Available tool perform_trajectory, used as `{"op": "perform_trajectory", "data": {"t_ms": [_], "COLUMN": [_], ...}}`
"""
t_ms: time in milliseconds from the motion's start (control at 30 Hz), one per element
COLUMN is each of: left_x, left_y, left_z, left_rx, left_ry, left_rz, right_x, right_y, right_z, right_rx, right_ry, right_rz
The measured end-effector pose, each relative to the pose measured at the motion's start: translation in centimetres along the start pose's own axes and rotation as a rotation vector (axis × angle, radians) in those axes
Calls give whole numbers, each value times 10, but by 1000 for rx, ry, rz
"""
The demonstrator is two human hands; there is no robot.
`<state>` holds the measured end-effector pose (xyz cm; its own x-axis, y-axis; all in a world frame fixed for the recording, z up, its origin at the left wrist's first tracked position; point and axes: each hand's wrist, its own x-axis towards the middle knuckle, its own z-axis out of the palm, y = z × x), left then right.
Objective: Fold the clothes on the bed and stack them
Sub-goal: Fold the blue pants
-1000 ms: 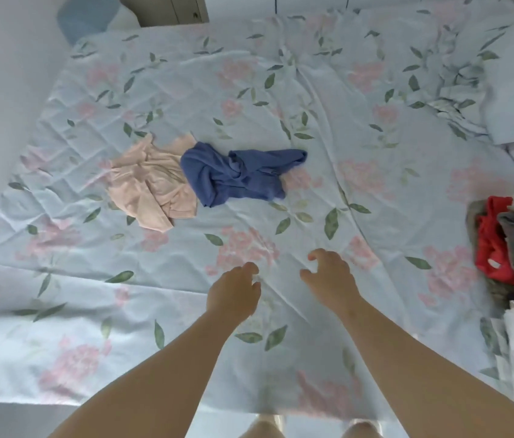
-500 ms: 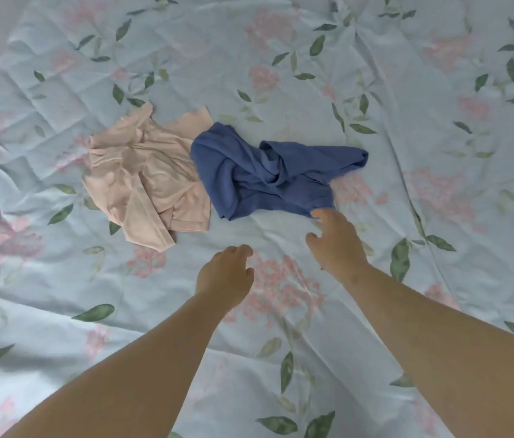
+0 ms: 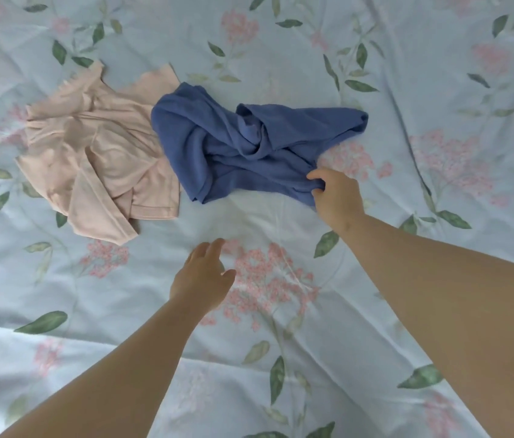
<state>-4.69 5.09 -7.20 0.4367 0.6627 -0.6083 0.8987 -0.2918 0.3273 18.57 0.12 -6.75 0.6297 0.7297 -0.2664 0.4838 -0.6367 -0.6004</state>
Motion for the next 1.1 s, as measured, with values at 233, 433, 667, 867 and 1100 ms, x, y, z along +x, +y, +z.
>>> {"op": "perform_trajectory", "data": {"t_ms": [233,433,667,867,1100], "left_x": [-60,-145,-244,-317,-350], "left_y": [68,148,210,241,250], "left_z": [-66,-141,-186,-181,-162], "left_rx": [-242,-363,-357,-578,-661], "left_ry": [161,349,511,400,440], "left_rz": [179,509,642,718,605], "right_x": [-50,-119,-212,-279,-321], "right_y": [-70,-133,-163,-164,-147], "right_z": [-87,-190,-299,-346,-353], "right_rx": [520,820,914,937,915], "right_ry": [-22,17,101,61,-97], "right_rz": [47,22,-117,-177,-238]}}
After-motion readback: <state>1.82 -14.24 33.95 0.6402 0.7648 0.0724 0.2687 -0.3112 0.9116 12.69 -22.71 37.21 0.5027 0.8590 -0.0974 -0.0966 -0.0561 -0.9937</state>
